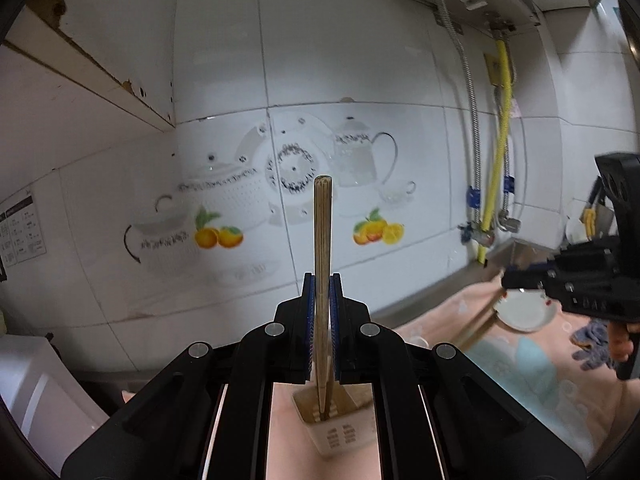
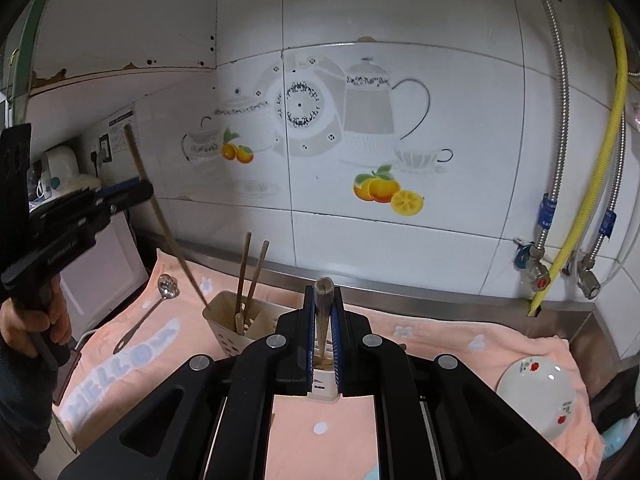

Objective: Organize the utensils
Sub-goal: 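Lower both chopsticks into the holder and open both tools, then move both open tools back over the last two chopsticks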

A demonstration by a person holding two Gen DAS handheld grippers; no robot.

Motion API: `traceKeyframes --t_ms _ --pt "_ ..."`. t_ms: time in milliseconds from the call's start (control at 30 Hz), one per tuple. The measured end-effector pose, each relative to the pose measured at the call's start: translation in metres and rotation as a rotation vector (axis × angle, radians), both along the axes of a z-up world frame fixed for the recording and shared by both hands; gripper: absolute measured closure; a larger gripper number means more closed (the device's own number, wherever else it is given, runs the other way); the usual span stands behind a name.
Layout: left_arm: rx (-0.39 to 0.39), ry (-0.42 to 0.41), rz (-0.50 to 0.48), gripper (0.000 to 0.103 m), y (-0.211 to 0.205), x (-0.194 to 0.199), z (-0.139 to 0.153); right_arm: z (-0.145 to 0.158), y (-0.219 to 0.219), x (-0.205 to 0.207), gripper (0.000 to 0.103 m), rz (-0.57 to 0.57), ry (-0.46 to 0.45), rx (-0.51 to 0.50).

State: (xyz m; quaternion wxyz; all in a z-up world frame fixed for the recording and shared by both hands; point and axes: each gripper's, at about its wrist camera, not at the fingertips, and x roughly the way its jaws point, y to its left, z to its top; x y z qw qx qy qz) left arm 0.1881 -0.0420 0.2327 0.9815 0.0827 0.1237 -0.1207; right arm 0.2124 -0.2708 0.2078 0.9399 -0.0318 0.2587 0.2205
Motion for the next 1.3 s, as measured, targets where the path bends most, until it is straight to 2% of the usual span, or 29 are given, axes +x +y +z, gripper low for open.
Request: traceKeyframes --t_ms 167,500,700,767,833,900,933,1033,1067,1133,1300 --pt "-0.017 0.033 0.017 0.097 0.003 0.020 -0.011 -0.011 0.008 0.008 0.096 0.015 0.031 -0.019" --pt "-0.048 0.163 0.020 0.097 0.014 0.049 -0.053 -0.034 0.017 0.017 0.096 0.017 0.072 -0.041" --pt "-0.044 0.185 0.022 0.095 0.015 0.050 -0.062 -0.036 0.015 0.016 0.096 0.010 0.071 -0.029" --pt "-0.043 0.185 0.024 0.091 0.016 0.050 -0.062 -0.035 0.014 0.013 0.096 0.004 0.060 -0.029" --pt "-0.046 0.179 0.027 0.080 0.017 0.046 -0.061 -0.032 0.011 0.009 0.095 0.000 0.048 -0.023" --pt "-0.045 0.172 0.030 0.073 0.018 0.041 -0.060 -0.029 0.007 0.001 0.093 -0.002 0.034 -0.012" --pt "-0.045 0.168 0.032 0.066 0.019 0.038 -0.059 -0.028 0.005 -0.004 0.091 -0.004 0.026 -0.007" --pt "-0.044 0.150 0.039 0.057 0.022 0.024 -0.057 -0.031 0.001 -0.022 0.086 -0.001 0.019 0.008" --pt "-0.042 0.147 0.042 0.055 0.023 0.020 -0.057 -0.036 0.000 -0.029 0.086 0.001 0.022 0.010" --pt "-0.047 0.144 0.055 0.045 0.027 0.008 -0.059 -0.044 0.001 -0.041 0.085 0.006 0.026 0.013" --pt "-0.066 0.158 0.071 0.032 0.037 -0.018 -0.073 -0.082 0.008 -0.075 0.083 0.033 0.078 0.011"
